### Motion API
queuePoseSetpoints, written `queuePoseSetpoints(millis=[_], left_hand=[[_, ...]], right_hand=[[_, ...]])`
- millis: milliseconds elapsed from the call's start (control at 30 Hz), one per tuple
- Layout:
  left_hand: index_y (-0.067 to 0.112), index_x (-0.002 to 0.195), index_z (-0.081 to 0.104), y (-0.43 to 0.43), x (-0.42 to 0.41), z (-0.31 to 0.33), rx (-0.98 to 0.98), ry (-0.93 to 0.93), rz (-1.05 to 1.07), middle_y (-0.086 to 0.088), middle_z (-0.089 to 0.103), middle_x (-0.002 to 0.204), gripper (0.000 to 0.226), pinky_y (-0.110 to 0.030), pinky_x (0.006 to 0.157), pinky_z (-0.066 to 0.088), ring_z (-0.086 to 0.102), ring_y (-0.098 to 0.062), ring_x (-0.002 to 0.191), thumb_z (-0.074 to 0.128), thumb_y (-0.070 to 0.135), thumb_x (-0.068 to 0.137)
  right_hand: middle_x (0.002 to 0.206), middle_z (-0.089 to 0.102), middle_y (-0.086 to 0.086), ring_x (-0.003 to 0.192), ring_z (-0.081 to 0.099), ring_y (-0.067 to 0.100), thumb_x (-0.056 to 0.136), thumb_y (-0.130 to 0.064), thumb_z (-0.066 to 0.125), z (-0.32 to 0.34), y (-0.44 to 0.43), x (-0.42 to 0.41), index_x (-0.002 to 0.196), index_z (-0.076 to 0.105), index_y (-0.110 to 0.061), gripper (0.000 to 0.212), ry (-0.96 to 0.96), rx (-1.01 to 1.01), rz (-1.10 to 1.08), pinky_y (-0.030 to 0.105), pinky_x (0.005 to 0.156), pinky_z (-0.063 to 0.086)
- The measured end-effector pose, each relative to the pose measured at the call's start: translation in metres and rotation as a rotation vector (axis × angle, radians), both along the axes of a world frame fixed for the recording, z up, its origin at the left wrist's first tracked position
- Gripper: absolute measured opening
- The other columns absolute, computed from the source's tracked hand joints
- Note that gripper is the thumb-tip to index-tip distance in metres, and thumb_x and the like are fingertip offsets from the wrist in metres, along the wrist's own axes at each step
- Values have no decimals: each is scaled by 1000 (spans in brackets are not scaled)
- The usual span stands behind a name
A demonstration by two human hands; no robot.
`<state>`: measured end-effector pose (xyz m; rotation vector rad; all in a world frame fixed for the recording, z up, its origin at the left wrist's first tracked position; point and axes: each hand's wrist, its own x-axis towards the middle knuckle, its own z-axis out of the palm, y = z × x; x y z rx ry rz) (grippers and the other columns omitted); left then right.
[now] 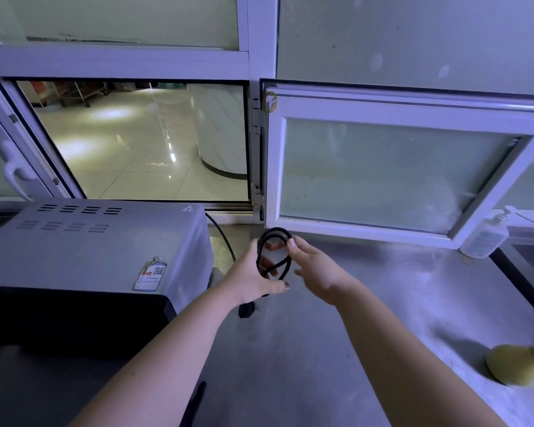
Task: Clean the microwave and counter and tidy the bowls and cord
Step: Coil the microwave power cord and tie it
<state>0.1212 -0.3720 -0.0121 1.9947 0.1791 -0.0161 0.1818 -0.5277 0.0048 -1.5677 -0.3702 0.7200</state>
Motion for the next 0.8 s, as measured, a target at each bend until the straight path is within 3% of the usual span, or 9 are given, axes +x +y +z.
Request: queuePoseSetpoints(millis=[67, 200, 267, 333, 433, 533, 633, 700, 800], left_hand=[[44, 108, 47, 6, -1, 0, 26, -15, -13, 0, 67, 102, 60, -37, 88, 53, 65, -15, 92, 82, 36, 61], [33, 110, 52, 10, -4, 2, -19, -3, -63, 1, 64, 84, 45, -39, 75, 54, 64, -15, 70, 70, 34, 68], [28, 110, 53, 6, -5, 4, -82, 3, -73, 3, 58, 72, 42, -34, 62, 47, 55, -14, 62, 63, 28, 69], [16, 104, 52, -1, -6, 5, -281, 13, -77, -1, 47, 59, 37, -29, 51, 31, 41, -16, 52, 54, 16, 67], [10, 93, 47, -6, -5, 11, -496, 31, -82, -6, 37, 58, 28, -29, 49, 16, 31, -15, 47, 45, 11, 65], [14, 86, 45, -7, -5, 13, -456, 44, -124, -4, 33, 60, 22, -26, 47, 21, 30, -14, 46, 48, 10, 65], [25, 102, 49, -7, -3, 11, -278, 62, -171, 0, 42, 56, 37, -23, 44, 30, 38, -13, 45, 52, 8, 69], [36, 106, 47, -6, -2, 7, -121, 55, -155, 9, 49, 60, 45, -22, 49, 36, 45, -5, 48, 54, 3, 75], [36, 114, 52, -7, 1, -2, -45, 0, -105, 16, 64, 88, 43, -21, 73, 46, 61, 0, 82, 66, 13, 80]], right_hand=[[106, 66, -27, 101, 56, -15, 98, -43, 41, 6, -6, 4, 111, 60, -34, 25, -98, -73, 24, 13, 86, 41], [109, 68, -13, 107, 61, 11, 80, -59, 59, 2, -9, 13, 115, 61, -22, 51, -243, -98, -37, 26, 86, 47], [110, 69, -6, 107, 62, 15, 80, -56, 69, -1, -2, 13, 119, 60, -18, 55, -185, -1, -11, 35, 92, 50], [120, 66, 6, 110, 62, 22, 71, -51, 78, -3, 8, 11, 125, 57, -12, 70, -49, 174, 33, 46, 98, 48], [130, 61, 10, 120, 58, 23, 57, -42, 90, -2, 20, 8, 129, 52, -8, 89, 73, 399, 39, 39, 98, 49], [116, 68, 11, 118, 59, 28, 56, -33, 90, -1, 30, 2, 116, 57, -9, 72, 95, 486, -40, 41, 97, 48], [93, 67, 12, 113, 59, 44, 59, -29, 86, -3, 36, -1, 96, 61, -11, 48, 44, 419, -193, 50, 92, 47], [87, 66, 14, 108, 60, 47, 62, -27, 85, -1, 36, -2, 87, 59, -12, 39, -11, 352, -212, 46, 86, 47], [82, 68, 16, 100, 68, 35, 78, -10, 74, 2, 34, -3, 82, 53, -10, 21, -46, 325, -200, 37, 84, 54]])
